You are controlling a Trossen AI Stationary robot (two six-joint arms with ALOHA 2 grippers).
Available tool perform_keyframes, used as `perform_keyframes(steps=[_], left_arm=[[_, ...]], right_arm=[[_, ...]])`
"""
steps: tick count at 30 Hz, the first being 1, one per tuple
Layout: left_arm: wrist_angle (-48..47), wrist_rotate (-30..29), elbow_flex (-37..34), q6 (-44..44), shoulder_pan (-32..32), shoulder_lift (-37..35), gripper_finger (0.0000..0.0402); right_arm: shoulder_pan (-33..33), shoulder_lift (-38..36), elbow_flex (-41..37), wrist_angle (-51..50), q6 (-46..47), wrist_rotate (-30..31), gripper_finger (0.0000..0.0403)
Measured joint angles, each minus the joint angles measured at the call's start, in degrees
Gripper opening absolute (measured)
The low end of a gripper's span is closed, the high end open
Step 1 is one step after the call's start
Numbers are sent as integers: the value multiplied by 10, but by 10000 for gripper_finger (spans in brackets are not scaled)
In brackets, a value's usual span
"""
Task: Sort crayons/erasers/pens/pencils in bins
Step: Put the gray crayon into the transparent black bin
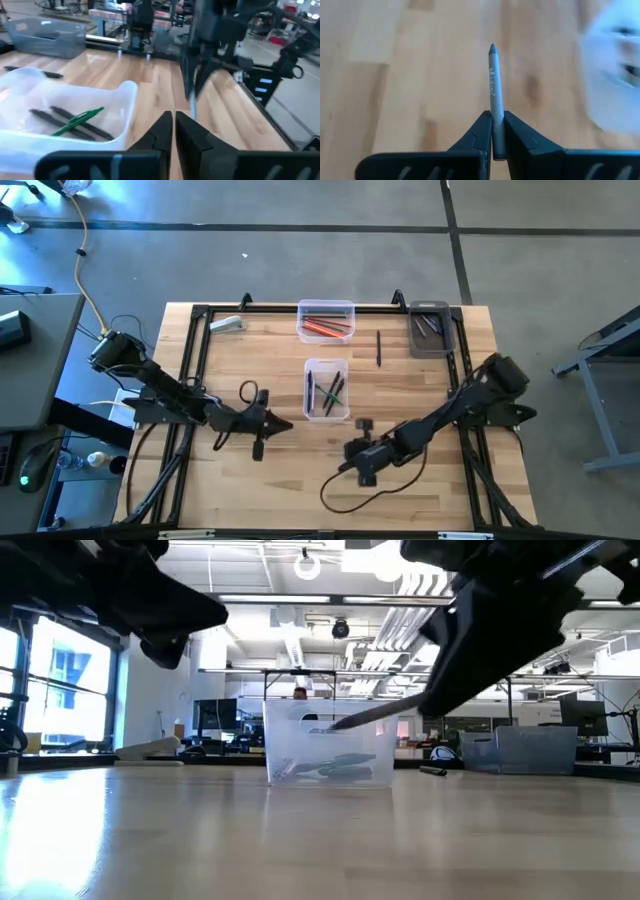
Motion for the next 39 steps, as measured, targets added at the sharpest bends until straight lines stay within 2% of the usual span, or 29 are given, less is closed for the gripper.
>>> perform_keyframes(steps=[4, 9, 17, 22, 27, 33, 39], left_arm=[[41, 0, -27, 6, 10, -2, 6], [44, -4, -32, 10, 11, -2, 6], [57, -4, -31, 15, 9, -2, 1], [58, -4, -31, 15, 10, -2, 1], [58, -4, -31, 16, 11, -2, 1], [59, -4, -31, 21, 11, -2, 1], [59, -5, -31, 21, 11, -2, 1]], right_arm=[[-4, -65, 0, -108, 12, 48, 17], [-24, -172, 0, -247, 52, 113, 17], [-114, -316, -8, -407, 114, 195, 17], [-224, -379, -50, -419, 107, 204, 17], [-349, -409, -91, -419, 98, 201, 17], [-490, -397, -111, -385, 75, 201, 17], [-586, -362, -111, -357, 35, 193, 17]])
